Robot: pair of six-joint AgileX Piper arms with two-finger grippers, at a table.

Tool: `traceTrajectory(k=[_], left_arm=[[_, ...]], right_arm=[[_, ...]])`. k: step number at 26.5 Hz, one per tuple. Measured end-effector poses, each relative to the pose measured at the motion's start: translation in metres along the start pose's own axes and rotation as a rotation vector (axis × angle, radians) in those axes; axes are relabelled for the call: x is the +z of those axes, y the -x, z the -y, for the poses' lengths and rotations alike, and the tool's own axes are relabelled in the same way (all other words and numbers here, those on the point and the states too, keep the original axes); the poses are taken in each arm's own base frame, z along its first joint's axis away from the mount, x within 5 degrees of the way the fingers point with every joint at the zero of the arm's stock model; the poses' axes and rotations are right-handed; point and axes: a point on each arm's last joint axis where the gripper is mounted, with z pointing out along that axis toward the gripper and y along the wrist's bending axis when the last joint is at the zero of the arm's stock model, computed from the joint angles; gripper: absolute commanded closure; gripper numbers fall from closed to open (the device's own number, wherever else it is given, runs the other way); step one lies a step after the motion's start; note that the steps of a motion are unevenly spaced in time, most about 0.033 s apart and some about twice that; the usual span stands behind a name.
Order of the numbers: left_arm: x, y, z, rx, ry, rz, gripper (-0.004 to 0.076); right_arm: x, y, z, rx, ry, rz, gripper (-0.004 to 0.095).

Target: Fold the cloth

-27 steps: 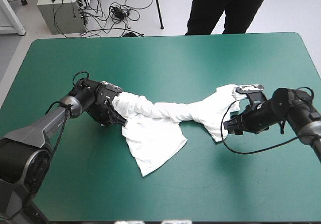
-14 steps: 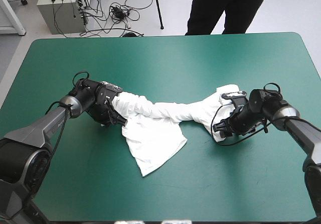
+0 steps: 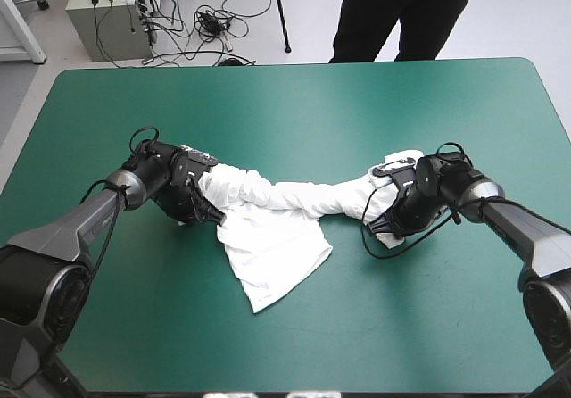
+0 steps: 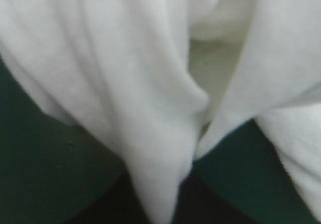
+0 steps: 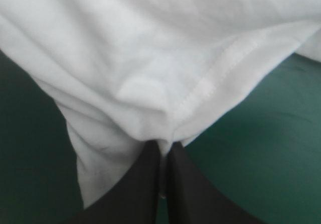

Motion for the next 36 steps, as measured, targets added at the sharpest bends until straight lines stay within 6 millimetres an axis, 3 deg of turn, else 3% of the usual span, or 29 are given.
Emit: traceTrajectory(k=[4,7,9,10,12,18,20,26,31,36], left_arm=[[-0.015,-0.001,-0.001,-0.006,0.011,0.039,0.0731],[-0.063,0.001,-0.005,-0.014,0.031,0.156,0.0731],[-0.103,0.000,-0.007,-0.022,0.045,0.247,0.0731],[-0.130,-0.001,-0.008,-0.028,0.053,0.304,0.0731],[-0.166,-0.005,-0.010,-0.037,0.062,0.389,0.0731],[-0.254,-0.023,-0.007,-0.062,0.032,0.641,0.0731],[-0.284,-0.034,-0.005,-0.066,0.020,0.731,0.0731],[-0.354,-0.074,0.000,-0.058,0.010,0.964,0.0733],[-0.394,-0.115,0.007,-0.013,0.006,1.106,0.0733],[-0.410,-0.153,0.016,0.031,-0.012,1.141,0.0733]], right_arm=[[-0.005,0.003,0.000,-0.008,-0.006,-0.001,0.0925],[-0.027,0.012,-0.003,-0.006,-0.060,0.040,0.0925],[-0.070,0.022,0.002,-0.007,-0.161,0.150,0.0925],[-0.108,0.026,0.007,0.005,-0.232,0.244,0.0925],[-0.158,0.026,0.015,0.041,-0.297,0.361,0.0925],[-0.265,0.012,0.023,0.125,-0.376,0.612,0.0925],[-0.297,0.003,0.018,0.133,-0.377,0.707,0.0925],[-0.367,-0.040,0.003,0.137,-0.382,0.945,0.0925],[-0.401,-0.086,-0.011,0.117,-0.350,1.071,0.0925],[-0.419,-0.129,-0.024,0.103,-0.294,1.129,0.0925]])
